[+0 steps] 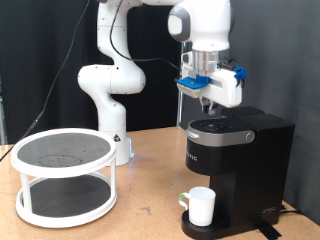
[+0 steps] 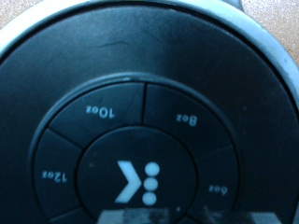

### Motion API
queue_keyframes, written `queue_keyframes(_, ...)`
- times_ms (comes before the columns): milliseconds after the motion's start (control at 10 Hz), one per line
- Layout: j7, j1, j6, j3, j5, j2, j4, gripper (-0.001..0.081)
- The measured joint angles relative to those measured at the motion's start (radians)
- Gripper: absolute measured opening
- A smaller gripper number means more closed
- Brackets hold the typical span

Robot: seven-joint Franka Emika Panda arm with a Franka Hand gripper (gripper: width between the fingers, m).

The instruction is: Make a cup of coffee with the keurig machine

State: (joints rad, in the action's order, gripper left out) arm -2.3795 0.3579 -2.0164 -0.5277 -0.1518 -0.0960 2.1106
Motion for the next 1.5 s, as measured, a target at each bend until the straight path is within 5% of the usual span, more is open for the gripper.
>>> queue_keyframes(800,-0.012,0.0,-0.073,-0.01,0.024,0.047,0.019,0.0)
queue_keyframes(1500,-0.012,0.002,-0.018,-0.007,0.017,0.078,-0.019,0.0)
